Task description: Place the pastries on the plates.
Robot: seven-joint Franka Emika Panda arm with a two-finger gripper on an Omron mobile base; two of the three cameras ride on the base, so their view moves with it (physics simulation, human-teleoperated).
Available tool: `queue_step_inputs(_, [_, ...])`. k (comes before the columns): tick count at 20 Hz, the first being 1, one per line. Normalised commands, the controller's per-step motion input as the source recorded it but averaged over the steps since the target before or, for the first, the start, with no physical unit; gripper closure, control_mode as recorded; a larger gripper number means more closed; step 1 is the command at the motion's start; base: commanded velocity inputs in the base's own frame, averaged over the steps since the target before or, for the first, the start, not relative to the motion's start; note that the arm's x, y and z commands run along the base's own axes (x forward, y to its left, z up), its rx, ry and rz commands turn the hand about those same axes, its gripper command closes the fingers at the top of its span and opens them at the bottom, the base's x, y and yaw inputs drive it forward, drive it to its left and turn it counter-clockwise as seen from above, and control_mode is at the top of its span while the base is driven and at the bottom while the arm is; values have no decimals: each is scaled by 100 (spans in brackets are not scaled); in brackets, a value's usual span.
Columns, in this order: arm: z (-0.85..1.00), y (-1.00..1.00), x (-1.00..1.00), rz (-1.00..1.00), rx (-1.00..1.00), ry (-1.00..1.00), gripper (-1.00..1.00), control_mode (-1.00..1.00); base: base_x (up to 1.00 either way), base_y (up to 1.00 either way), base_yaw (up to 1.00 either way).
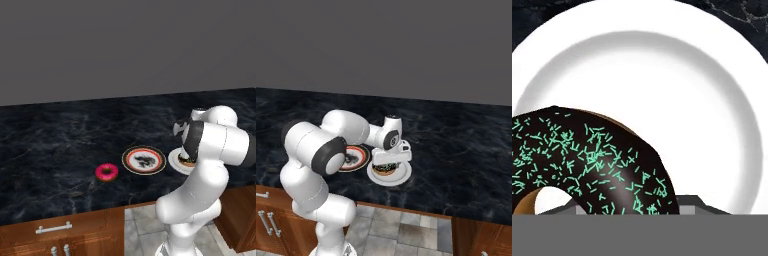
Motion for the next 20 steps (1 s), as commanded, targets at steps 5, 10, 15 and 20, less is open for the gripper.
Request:
queue_step_inputs(5, [-2,-4,2,0,0,0,-100,-100,0,0,0])
queue_step_inputs(10, [0,-2,27,0,2,0,-100,-100,0,0,0])
queue_step_inputs(15, [10,-25,41,0,3,0,-100,-100,0,0,0])
queue_step_inputs(20, [37,0,-11,0,2,1,-100,-100,0,0,0])
